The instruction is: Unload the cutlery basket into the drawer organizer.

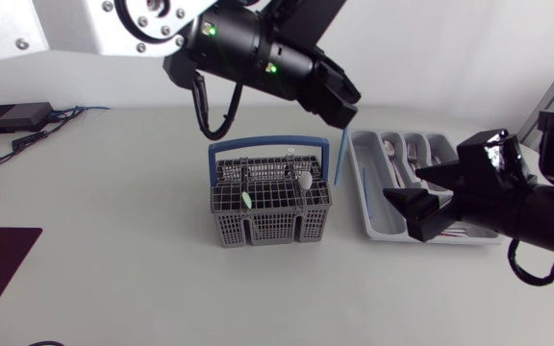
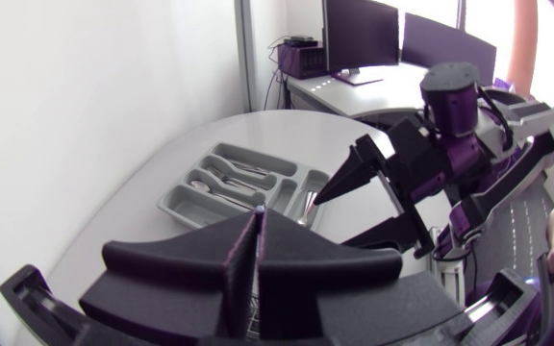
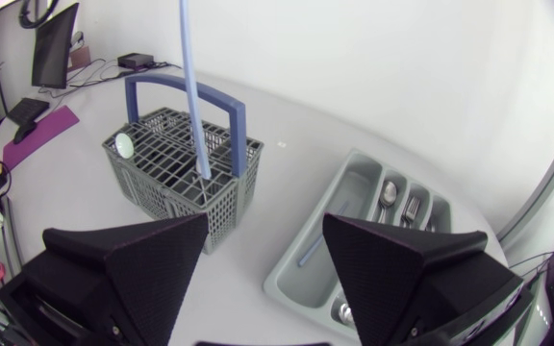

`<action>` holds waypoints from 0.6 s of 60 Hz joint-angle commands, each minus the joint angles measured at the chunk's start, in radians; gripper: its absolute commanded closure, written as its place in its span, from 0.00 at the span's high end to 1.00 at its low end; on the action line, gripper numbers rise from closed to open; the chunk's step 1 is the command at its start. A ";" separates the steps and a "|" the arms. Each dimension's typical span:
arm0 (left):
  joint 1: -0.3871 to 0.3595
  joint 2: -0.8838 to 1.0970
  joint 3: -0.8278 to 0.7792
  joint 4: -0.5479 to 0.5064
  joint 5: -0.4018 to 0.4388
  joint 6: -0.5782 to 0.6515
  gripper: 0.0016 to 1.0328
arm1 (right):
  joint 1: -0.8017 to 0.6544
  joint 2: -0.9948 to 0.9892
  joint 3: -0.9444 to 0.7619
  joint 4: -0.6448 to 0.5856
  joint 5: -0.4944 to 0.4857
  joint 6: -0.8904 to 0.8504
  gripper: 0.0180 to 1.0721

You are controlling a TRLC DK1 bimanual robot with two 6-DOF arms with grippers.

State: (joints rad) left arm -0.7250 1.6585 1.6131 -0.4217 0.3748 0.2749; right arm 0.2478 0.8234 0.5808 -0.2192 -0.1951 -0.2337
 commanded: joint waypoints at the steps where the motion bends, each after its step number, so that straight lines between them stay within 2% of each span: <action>1: 0.036 -0.008 0.036 -0.008 0.036 -0.114 0.07 | 0.021 -0.040 -0.032 0.004 -0.021 -0.013 0.82; 5: 0.045 -0.005 0.030 -0.012 0.044 -0.149 0.07 | 0.034 -0.059 -0.030 -0.005 -0.058 -0.010 0.82; 17: 0.076 0.021 0.031 -0.034 0.122 -0.258 0.07 | 0.107 -0.058 -0.001 0.000 -0.061 0.034 0.81; 26: 0.065 0.026 0.031 -0.046 0.130 -0.295 0.07 | 0.130 -0.021 0.034 0.006 -0.058 0.053 0.81; 36: 0.055 0.041 0.030 -0.048 0.139 -0.313 0.07 | 0.145 0.022 0.067 0.015 -0.066 0.073 0.72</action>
State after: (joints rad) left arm -0.6598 1.6711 1.6135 -0.4637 0.4976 -0.0044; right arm 0.3767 0.8196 0.6113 -0.2184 -0.2584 -0.1970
